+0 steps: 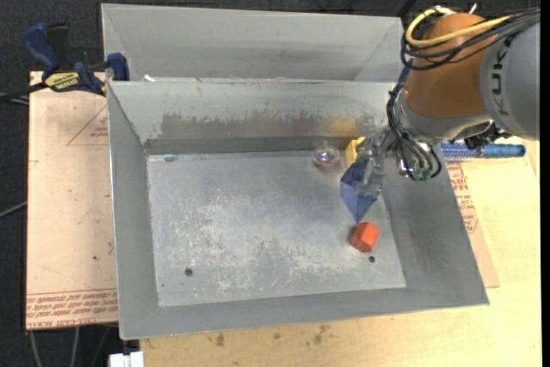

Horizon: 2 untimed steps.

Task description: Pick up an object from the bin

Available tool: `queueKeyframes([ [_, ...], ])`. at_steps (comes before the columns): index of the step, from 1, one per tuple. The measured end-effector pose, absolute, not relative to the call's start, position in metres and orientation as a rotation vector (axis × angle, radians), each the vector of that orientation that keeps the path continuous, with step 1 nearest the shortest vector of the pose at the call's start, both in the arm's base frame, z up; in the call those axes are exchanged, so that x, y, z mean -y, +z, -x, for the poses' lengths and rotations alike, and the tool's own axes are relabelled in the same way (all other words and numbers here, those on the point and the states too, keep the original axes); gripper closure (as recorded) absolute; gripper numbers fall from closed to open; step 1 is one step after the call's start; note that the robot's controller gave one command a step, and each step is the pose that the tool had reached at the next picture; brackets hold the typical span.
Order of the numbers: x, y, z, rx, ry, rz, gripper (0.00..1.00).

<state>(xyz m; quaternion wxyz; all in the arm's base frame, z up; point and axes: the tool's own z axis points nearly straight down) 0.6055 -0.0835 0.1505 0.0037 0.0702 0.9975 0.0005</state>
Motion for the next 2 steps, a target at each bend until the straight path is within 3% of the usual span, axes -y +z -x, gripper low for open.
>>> queueKeyframes([
  [1,0.083,0.152,-0.606,-3.130,0.002,-0.220,1.00],
  [2,0.083,0.192,-0.608,-3.126,0.002,-0.219,1.00],
])
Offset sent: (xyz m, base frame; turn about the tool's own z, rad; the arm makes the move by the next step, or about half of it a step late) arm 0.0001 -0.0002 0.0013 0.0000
